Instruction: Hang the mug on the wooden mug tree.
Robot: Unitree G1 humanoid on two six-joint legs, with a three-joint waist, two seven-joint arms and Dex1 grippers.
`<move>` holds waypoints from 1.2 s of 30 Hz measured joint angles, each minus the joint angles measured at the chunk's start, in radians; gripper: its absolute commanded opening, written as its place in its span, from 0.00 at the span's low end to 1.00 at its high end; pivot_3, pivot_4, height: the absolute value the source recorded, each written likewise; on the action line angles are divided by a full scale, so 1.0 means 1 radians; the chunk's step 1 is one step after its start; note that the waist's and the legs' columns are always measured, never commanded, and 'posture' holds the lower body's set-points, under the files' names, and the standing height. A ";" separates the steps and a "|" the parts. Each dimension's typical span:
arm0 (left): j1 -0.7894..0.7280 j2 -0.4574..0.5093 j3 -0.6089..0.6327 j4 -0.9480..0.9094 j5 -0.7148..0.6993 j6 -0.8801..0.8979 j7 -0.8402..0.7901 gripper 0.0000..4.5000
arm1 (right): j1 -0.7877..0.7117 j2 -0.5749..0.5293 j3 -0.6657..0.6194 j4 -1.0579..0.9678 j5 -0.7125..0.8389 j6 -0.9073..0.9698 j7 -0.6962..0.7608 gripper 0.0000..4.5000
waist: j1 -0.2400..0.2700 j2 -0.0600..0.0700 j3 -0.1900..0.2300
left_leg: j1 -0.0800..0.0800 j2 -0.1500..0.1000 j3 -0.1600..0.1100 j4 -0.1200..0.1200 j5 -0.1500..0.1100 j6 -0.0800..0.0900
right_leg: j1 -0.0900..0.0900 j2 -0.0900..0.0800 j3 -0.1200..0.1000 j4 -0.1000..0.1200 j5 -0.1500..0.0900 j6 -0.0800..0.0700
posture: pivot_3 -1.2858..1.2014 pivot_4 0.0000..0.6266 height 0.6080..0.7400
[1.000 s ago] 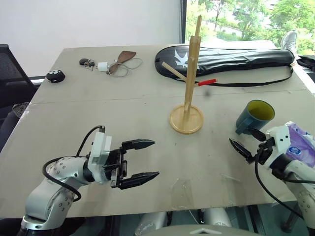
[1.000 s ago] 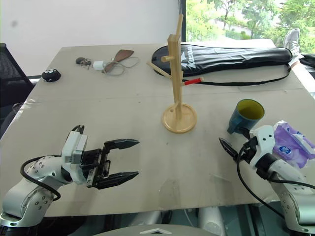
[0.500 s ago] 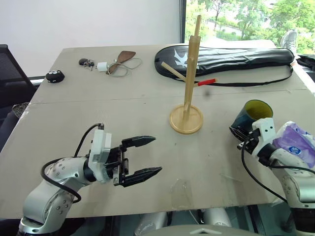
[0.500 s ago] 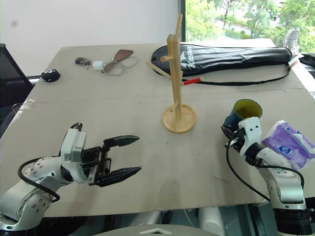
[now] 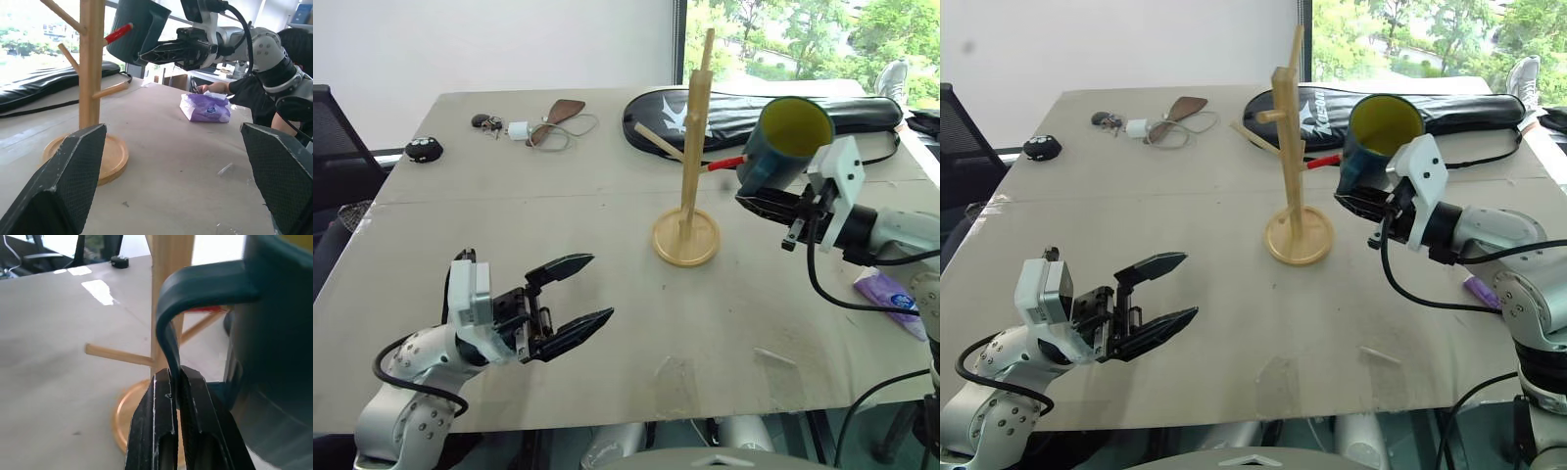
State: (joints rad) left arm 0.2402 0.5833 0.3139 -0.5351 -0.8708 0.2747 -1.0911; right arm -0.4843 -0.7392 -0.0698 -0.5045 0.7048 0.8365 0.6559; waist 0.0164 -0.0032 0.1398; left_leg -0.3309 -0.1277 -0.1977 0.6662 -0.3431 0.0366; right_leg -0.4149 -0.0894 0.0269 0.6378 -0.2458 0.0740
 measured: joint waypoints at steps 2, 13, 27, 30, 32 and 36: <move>0.002 0.000 0.006 0.001 -0.014 0.000 -0.006 1.00 | -0.041 -0.016 0.025 0.006 0.002 0.035 0.004 0.01 | -0.002 0.000 0.000 | 0.000 0.000 0.000 0.000 0.000 0.000 | 0.000 0.000 0.000 -0.001 0.000 0.000 | 0.52 0.24 1.00; 0.098 -0.035 0.041 -0.007 -0.036 -0.048 -0.022 1.00 | -0.171 -0.002 0.142 0.092 -0.046 0.108 0.012 0.01 | -0.003 0.000 0.000 | -0.001 0.000 0.000 -0.001 0.000 0.000 | -0.001 0.000 0.000 -0.001 0.000 0.000 | 0.52 0.24 1.00; 0.093 -0.039 0.032 -0.009 -0.021 -0.024 0.090 1.00 | -0.014 0.017 -0.079 -0.079 0.093 0.106 0.026 0.92 | 0.004 -0.001 0.001 | -0.002 0.000 -0.002 -0.001 0.000 0.000 | -0.001 0.000 -0.002 -0.002 0.000 0.000 | 0.52 0.24 1.00; 0.071 -0.028 -0.006 -0.016 0.037 0.001 0.162 1.00 | 0.127 0.004 -0.194 -0.161 0.144 0.065 0.047 0.92 | 0.002 -0.002 0.000 | -0.002 0.000 -0.002 -0.001 0.000 0.000 | -0.001 0.000 -0.002 -0.002 0.000 0.000 | 0.52 0.24 1.00; 0.071 -0.016 -0.030 -0.022 0.088 0.024 0.204 1.00 | 0.294 0.023 -0.280 -0.190 0.153 0.030 0.054 0.92 | 0.005 -0.002 0.000 | -0.002 0.000 -0.002 0.000 0.000 0.000 | 0.000 0.000 -0.002 -0.002 0.000 0.000 | 0.52 0.24 1.00; 0.070 0.028 -0.058 0.003 0.140 0.073 0.232 1.00 | 0.670 0.070 -0.364 -0.195 0.022 -0.130 0.100 0.92 | 0.015 0.000 0.001 | -0.002 0.000 0.000 -0.001 0.000 0.000 | -0.001 0.000 -0.001 -0.001 0.000 0.000 | 0.52 0.24 1.00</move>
State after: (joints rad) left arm 0.3098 0.6114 0.2560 -0.5319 -0.7303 0.3482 -0.8595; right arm 0.1859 -0.6691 -0.4333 -0.6997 0.7271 0.7066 0.7564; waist 0.0309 -0.0031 0.1404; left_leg -0.3325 -0.1280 -0.1981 0.6654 -0.3435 0.0371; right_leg -0.4157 -0.0890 0.0262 0.6366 -0.2457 0.0742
